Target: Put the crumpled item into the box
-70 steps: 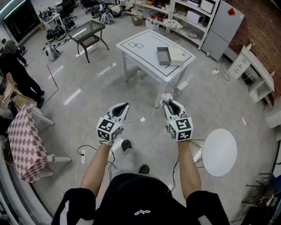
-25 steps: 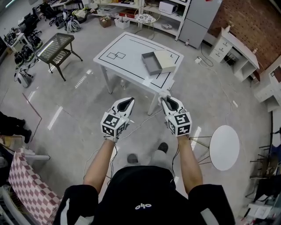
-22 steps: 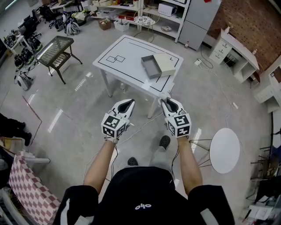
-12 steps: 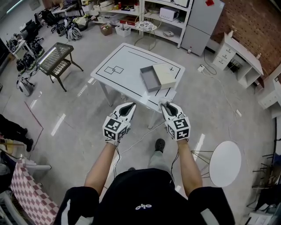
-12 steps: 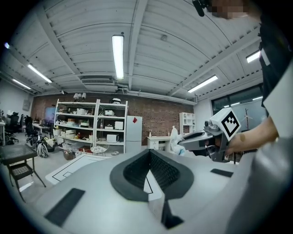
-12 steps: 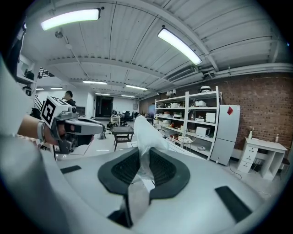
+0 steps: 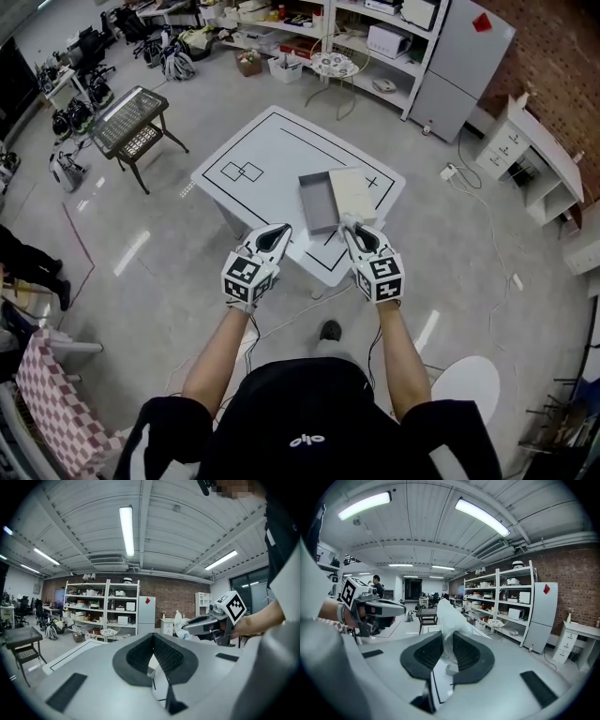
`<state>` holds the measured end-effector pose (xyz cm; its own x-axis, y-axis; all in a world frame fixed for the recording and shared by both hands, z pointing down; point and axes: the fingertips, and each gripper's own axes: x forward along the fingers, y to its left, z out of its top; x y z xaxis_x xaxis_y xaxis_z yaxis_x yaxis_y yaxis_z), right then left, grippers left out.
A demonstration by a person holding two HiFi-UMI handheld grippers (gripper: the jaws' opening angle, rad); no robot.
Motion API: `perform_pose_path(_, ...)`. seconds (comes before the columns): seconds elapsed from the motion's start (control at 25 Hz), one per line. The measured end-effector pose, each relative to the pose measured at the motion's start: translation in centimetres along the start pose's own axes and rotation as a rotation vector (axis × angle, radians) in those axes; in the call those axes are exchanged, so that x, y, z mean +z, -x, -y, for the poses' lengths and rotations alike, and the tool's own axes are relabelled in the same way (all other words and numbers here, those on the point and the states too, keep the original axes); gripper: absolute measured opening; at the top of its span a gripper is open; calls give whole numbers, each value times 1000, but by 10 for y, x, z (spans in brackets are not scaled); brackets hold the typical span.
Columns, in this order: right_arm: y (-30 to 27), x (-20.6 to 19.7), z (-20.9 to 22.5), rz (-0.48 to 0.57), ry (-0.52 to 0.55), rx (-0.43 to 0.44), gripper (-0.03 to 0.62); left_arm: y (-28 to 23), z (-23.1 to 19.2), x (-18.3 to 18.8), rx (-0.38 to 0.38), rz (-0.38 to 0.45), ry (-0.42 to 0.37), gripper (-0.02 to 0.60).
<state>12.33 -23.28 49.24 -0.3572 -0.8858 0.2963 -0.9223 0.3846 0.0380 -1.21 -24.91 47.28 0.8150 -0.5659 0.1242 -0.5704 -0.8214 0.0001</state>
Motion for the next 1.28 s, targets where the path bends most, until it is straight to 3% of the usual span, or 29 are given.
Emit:
perform_pose_path(0.32,-36,-2,79,-9,-3,60,69,-81,-12,1,79,-14,15,6)
perform_pose_path(0.64,-61,-14,122,-29,6,140,68,-124,-18,-9,180,-12,56,6)
perform_pose_path(1.08,-97,-34,135,-67,-4,228,69,-139,-31,-20,315,-21,105,6)
perform_pose_path(1.28,-120,-45,129,-107,0,262,67,-146,-41,-30,326,-41,109,6)
